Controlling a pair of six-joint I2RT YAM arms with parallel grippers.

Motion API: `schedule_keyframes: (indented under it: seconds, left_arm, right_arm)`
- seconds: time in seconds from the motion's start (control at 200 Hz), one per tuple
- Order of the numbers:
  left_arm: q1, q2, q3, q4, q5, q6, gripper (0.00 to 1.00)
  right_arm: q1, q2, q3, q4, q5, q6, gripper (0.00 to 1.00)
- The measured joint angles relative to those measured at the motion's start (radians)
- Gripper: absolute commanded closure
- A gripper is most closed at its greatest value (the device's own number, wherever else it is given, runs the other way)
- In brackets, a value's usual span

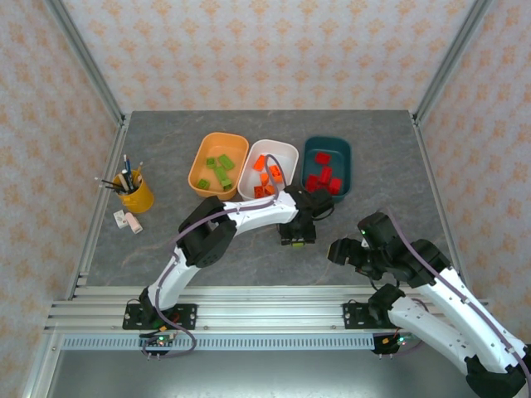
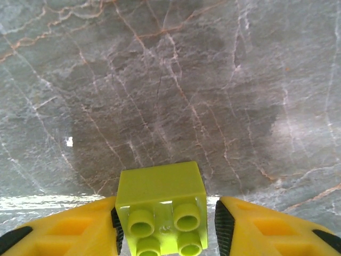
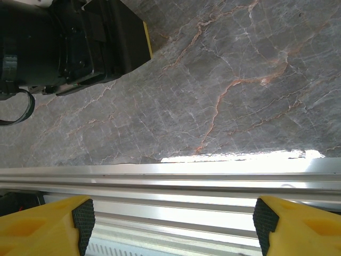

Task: Sort the legos into containers by color

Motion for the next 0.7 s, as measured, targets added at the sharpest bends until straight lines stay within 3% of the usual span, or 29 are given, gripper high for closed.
schedule_keyframes:
  seconds: [0.23,0.701]
  left_arm:
    - [0.000,0.010,0.014,-0.013,-0.011,0.006,0.67]
    - [0.025,-0.050,0.020,-0.078,-0.061,0.041,0.70]
  right_arm:
    - [0.000,0.000,0.000,0.001,0.000,0.000,0.21]
    - [0.000,0.038,0.000,0.090,-0.036,-0.002,0.21]
